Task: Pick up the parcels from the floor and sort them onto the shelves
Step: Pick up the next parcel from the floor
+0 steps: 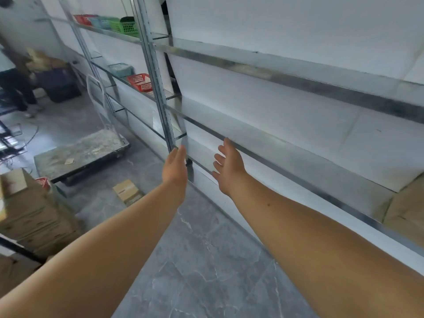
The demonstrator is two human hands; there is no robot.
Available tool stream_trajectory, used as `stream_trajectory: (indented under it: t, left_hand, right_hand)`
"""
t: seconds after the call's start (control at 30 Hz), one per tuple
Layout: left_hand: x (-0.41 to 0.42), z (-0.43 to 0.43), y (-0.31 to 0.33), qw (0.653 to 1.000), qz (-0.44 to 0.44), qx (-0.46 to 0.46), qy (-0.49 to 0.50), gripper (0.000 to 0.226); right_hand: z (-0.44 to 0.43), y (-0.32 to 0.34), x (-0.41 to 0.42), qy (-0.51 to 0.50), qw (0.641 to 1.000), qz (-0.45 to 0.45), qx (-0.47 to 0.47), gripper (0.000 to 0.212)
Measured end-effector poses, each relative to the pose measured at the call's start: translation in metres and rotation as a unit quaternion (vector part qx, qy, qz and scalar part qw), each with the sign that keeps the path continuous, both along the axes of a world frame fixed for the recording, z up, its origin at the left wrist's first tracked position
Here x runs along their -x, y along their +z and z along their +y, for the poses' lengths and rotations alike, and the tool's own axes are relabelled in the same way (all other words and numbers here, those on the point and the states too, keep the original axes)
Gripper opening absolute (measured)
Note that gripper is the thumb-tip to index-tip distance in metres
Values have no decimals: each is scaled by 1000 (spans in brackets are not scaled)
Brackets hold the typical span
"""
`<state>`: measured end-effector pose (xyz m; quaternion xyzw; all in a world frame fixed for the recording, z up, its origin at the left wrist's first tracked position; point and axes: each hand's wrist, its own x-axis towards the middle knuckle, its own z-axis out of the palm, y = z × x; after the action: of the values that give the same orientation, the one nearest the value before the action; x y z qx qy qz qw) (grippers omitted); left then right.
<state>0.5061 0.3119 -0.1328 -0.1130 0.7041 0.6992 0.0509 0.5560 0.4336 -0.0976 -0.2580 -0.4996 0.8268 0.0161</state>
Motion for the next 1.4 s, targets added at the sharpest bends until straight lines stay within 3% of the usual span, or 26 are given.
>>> stream_trajectory:
  t: [0.57, 0.83, 1.4]
  left_hand:
    - [110, -169, -24, 986, -45, -64, 147, 66]
    - [182, -198, -41, 973, -95, -82, 193, 78]
    - [323, -234, -54, 955, -106, -78, 265, 76]
  right_hand:
    - [-153, -19, 162, 178, 984, -11, -26, 75]
    - [-182, -38, 256, 249, 968, -3, -33, 72]
    - [-248, -62, 417, 354, 933, -33, -55, 71]
